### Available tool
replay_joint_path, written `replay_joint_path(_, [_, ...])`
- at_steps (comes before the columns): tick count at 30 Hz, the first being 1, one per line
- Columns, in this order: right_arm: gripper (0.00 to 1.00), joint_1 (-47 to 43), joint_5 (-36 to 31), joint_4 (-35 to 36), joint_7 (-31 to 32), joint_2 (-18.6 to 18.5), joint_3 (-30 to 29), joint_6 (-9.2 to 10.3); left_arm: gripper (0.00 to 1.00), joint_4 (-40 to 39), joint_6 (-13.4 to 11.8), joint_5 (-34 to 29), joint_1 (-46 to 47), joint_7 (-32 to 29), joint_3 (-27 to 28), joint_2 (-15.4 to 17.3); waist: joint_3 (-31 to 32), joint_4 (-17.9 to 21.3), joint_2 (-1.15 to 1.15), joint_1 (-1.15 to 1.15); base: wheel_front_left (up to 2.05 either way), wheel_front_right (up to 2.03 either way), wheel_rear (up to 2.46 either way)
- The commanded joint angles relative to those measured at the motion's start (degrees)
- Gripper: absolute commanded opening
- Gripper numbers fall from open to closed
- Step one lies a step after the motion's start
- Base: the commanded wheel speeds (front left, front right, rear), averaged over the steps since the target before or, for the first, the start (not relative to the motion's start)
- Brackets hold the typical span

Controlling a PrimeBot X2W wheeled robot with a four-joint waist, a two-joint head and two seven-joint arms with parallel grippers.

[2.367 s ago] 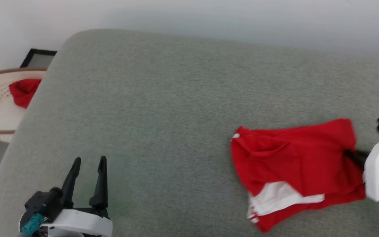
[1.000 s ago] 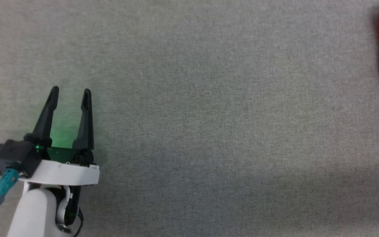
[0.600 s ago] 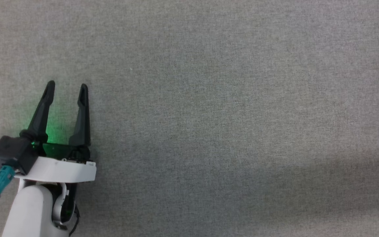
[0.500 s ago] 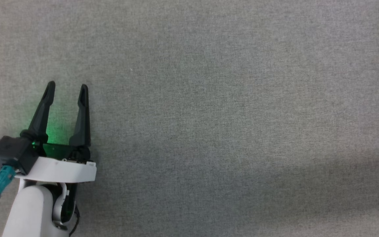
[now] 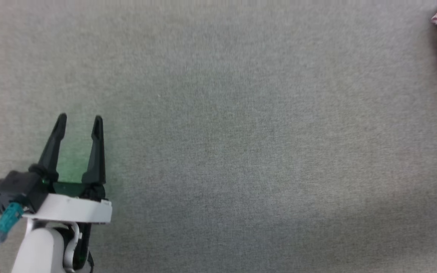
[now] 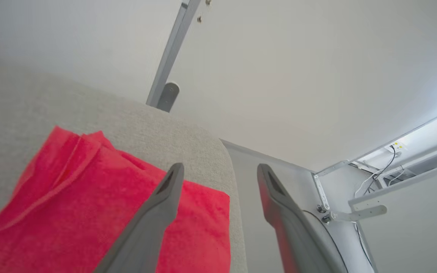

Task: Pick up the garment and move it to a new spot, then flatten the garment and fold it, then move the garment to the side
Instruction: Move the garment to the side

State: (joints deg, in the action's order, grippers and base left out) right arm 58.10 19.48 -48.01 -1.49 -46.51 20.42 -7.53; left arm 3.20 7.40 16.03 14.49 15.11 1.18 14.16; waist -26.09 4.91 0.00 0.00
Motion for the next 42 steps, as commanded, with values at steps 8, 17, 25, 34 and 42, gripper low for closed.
replay_joint_path(8, [1.0,-6.94,6.27,2.28,-9.64,5.52,-0.2,0.07,1.0,1.5,0.13,-1.04,-4.58,0.04,1.5,-1.28,11.02,-0.59,0.0,0.0,0.0,0.0,0.0])
replay_joint_path(17, [1.0,-21.22,8.42,12.25,-13.69,11.07,-5.98,0.07,1.0,2.31,0.13,-1.47,-9.62,0.02,4.33,-2.3,19.47,-1.37,0.0,0.0,0.0,0.0,0.0])
replay_joint_path(25, [1.0,-40.84,3.52,27.97,-13.73,19.85,-17.52,0.07,1.0,1.79,0.14,-2.49,-14.34,0.03,7.64,-2.67,25.28,-1.86,0.0,0.0,0.0,0.0,0.0])
replay_joint_path(34, [1.0,-56.12,0.02,37.68,-13.74,28.02,-22.29,0.07,1.0,0.08,0.13,-1.01,-17.81,0.03,8.79,-2.5,27.87,-2.94,0.0,0.0,0.0,0.0,0.0])
replay_joint_path(42, [1.0,-62.05,-1.62,40.25,-13.75,31.3,-22.72,0.07,1.0,-0.16,0.13,-1.24,-20.47,0.03,9.09,-2.91,28.93,-3.63,0.0,0.0,0.0,0.0,0.0])
